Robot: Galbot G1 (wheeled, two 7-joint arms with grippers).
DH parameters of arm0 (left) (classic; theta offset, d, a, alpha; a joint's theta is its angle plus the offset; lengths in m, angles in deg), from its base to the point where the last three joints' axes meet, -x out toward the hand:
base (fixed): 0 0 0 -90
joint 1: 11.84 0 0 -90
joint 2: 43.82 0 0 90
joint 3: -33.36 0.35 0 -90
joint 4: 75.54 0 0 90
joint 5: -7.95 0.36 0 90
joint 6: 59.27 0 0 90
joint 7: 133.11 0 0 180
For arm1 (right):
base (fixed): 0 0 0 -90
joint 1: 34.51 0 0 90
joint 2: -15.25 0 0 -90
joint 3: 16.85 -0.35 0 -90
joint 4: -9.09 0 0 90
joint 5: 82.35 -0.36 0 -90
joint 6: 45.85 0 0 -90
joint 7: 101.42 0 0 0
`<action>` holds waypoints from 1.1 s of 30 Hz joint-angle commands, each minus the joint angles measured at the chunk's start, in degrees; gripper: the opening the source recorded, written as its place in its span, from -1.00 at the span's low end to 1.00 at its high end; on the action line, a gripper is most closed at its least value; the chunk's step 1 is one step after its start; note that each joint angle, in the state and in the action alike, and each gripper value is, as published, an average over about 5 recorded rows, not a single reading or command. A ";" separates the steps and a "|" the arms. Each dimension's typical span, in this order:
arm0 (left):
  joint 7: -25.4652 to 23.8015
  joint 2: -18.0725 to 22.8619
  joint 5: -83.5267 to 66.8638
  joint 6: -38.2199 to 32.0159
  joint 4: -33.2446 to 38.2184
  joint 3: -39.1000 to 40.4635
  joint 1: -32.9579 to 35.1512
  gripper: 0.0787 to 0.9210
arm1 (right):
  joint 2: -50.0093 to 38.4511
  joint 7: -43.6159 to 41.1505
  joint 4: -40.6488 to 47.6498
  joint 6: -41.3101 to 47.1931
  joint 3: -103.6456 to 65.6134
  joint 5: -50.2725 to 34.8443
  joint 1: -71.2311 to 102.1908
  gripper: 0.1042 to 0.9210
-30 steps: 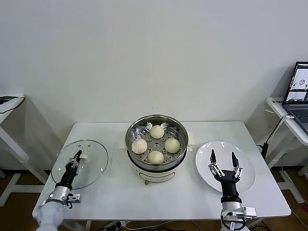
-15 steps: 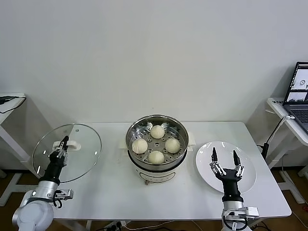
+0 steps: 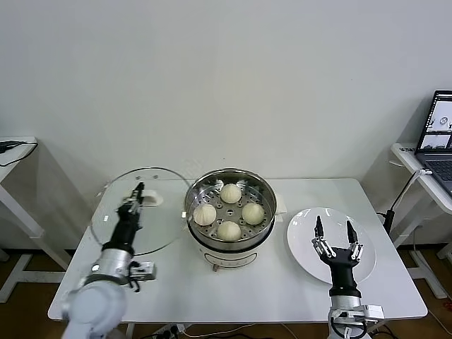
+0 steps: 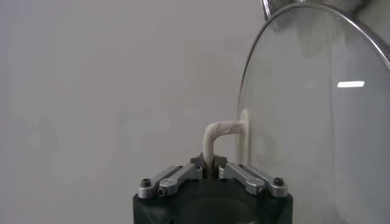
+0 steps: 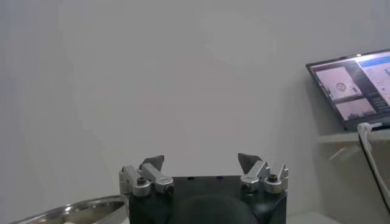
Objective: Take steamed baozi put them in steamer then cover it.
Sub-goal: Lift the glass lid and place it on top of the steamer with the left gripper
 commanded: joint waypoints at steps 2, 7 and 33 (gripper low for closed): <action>-6.54 4.23 6.99 12.97 -2.27 23.49 -14.25 -0.74 | 0.76 0.06 -0.25 -0.09 -0.54 0.64 0.53 0.76; -7.36 6.78 9.58 13.85 -7.17 27.93 -18.27 -0.74 | 1.25 0.10 -0.14 -0.31 -1.27 0.97 0.88 0.76; -4.65 17.50 12.44 14.09 -22.43 30.22 -24.44 -0.74 | 2.34 0.12 1.80 -0.85 -1.23 2.99 0.43 0.76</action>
